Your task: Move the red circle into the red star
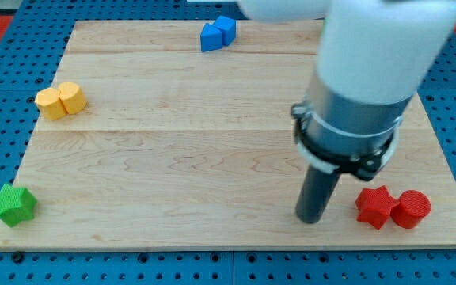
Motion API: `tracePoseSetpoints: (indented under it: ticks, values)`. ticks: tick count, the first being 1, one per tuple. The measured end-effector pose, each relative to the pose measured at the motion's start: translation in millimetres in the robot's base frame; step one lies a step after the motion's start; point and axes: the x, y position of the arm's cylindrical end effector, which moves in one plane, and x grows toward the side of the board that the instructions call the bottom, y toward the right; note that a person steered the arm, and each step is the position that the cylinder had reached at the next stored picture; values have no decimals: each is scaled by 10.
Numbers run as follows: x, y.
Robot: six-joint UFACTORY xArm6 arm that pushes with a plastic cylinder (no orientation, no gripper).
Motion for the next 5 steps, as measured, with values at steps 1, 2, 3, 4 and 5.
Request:
tracePoseSetpoints:
  ticks: [1,2,3,4,5]
  values:
    - [269,126]
    - [232,1161]
    - [267,1649]
    - [135,1810]
    - [58,1554]
